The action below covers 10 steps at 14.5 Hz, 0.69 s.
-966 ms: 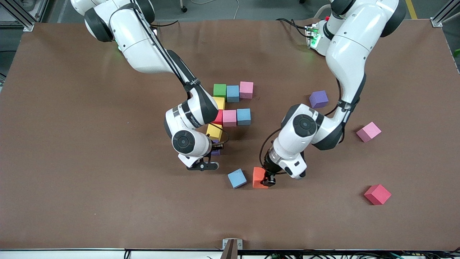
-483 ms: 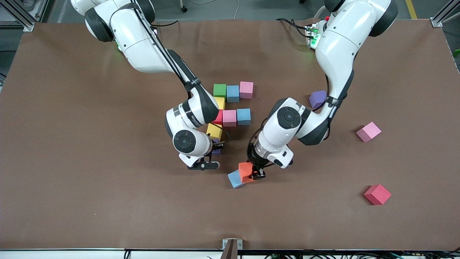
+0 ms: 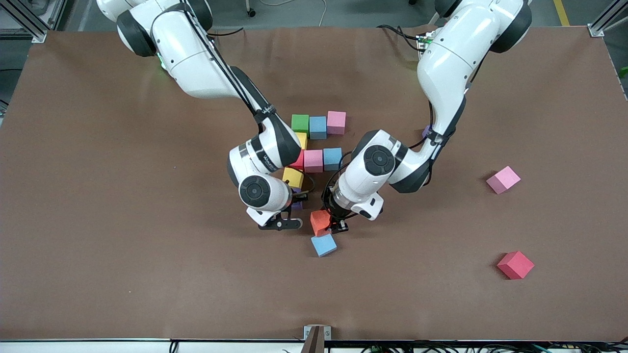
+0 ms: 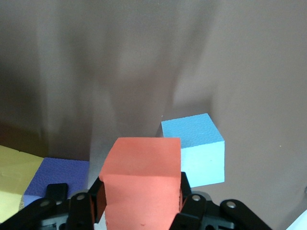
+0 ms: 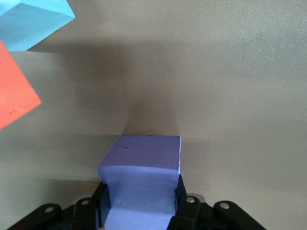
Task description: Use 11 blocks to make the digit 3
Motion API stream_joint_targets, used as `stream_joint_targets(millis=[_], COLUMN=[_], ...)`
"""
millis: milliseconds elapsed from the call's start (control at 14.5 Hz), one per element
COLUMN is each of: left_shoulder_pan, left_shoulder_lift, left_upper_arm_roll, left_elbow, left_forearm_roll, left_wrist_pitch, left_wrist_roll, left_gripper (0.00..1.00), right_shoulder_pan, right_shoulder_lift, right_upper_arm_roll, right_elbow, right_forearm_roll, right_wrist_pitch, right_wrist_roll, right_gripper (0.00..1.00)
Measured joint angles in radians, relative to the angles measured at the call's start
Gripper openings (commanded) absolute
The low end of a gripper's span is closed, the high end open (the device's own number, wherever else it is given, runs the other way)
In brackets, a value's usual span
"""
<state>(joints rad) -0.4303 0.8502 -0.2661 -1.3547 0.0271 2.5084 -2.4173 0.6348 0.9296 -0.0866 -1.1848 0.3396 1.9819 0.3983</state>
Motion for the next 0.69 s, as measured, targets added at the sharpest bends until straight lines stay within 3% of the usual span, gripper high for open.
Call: stream_joint_targets(millis=[690], left_shoulder_pan=[-0.026], left_shoulder_lift=[0.001], left_upper_arm_roll=[0.0], left_elbow=[0.005], left_forearm_roll=[0.0], left_wrist_pitch=[-0.046], left_wrist_roll=[0.063], left_gripper=[0.13], right_shoulder_pan=[0.0], right_shoulder_lift=[-0.001], right_upper_arm_roll=[0.001], right_elbow=[-0.001], right_forearm_roll=[-0.009], right_wrist_pitch=[-0.001], right_wrist_roll=[-0.03], right_gripper=[0.29])
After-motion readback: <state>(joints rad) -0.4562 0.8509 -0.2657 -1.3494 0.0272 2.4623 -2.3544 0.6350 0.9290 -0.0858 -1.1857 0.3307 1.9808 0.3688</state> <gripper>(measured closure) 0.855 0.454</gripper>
